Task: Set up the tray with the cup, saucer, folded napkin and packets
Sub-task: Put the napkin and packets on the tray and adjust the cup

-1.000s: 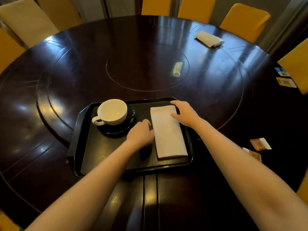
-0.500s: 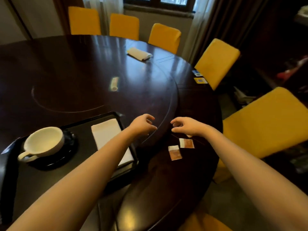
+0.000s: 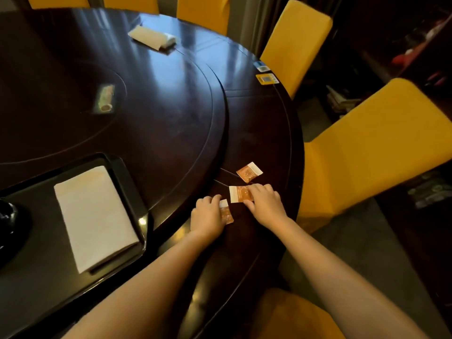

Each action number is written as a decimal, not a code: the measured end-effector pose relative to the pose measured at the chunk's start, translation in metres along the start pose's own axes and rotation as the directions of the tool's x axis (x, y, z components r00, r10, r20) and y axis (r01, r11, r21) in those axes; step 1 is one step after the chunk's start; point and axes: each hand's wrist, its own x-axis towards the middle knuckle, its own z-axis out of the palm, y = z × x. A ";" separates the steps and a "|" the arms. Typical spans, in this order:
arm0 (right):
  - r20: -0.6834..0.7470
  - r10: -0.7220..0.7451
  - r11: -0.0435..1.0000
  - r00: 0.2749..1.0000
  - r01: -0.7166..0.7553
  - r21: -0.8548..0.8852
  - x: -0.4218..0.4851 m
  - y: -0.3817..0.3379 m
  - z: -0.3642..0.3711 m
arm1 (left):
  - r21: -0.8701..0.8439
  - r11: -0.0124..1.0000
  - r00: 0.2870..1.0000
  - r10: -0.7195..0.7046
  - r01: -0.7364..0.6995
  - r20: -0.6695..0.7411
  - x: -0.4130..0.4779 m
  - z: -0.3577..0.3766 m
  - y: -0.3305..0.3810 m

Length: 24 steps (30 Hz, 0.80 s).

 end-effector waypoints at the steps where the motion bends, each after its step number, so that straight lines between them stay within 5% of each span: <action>1: -0.031 -0.023 1.000 0.999 0.022 -0.020 0.002 0.001 0.004 | 0.020 1.000 0.999 0.006 -0.005 -0.032 0.001 0.004 -0.003; 8: -0.137 -0.084 0.993 0.987 0.072 -0.089 0.014 0.000 0.018 | -0.089 0.996 1.000 0.012 -0.014 -0.026 0.010 0.008 -0.013; 14: -0.092 0.019 0.999 0.996 -0.015 0.048 0.016 0.005 0.010 | -0.374 0.919 0.991 -0.095 0.122 0.090 0.011 0.001 -0.013; 16: -0.009 0.157 0.939 0.988 -0.146 0.312 0.015 0.006 0.004 | -0.577 0.766 0.958 -0.202 0.283 0.203 0.010 -0.006 -0.011; 19: 0.238 0.288 0.506 0.928 -0.358 0.784 0.009 0.001 -0.008 | -0.798 0.431 0.907 -0.223 0.421 0.358 0.008 -0.015 -0.008; 21: 0.344 0.234 0.296 0.909 -0.404 0.865 0.002 -0.008 -0.014 | -0.856 0.273 0.896 -0.204 0.438 0.394 0.008 -0.020 -0.004; 24: 0.340 0.192 0.299 0.920 -0.385 0.873 -0.004 -0.023 -0.012 | -0.898 0.081 0.896 -0.151 0.433 0.418 0.008 -0.025 0.005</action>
